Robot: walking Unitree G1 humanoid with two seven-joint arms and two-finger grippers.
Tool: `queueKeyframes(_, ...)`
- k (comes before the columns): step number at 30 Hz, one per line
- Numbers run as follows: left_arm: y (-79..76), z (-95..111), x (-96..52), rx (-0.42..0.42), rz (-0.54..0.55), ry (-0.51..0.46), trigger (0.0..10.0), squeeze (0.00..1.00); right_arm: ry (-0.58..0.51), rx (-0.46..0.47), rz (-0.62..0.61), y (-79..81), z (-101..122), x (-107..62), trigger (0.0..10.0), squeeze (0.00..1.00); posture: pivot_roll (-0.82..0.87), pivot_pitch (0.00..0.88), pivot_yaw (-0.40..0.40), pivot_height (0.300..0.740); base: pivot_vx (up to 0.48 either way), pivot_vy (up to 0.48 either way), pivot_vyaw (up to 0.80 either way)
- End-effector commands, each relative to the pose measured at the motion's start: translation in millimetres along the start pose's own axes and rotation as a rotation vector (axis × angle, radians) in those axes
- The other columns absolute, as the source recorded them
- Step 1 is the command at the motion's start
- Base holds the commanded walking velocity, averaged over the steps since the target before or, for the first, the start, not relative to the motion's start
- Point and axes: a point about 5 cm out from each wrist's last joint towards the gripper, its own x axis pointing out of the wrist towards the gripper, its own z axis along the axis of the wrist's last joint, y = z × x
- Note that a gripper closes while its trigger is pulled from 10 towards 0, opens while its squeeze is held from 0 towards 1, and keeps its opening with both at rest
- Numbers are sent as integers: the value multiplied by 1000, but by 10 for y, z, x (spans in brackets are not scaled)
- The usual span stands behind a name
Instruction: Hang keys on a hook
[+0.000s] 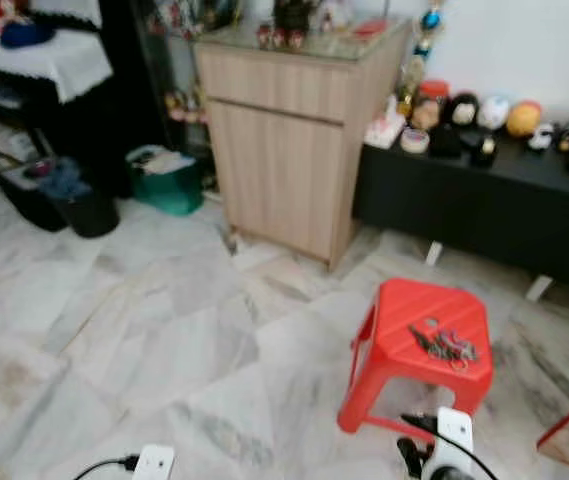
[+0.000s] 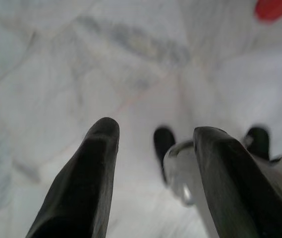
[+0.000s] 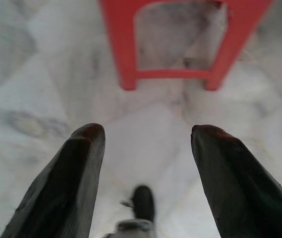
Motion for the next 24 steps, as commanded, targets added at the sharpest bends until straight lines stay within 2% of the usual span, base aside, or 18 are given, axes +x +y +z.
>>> queueKeyframes(1,24,-71,-16,1,5,28,10000,0,-25,1,12,65,67,17,10000,0,64,0,-17,740,311,0,0)
queueKeyframes(24,49,-103,-26,4,7,42,10000,0,-40,9,15,71,75,16,10000,0,67,0,-15,740,320,0,0)
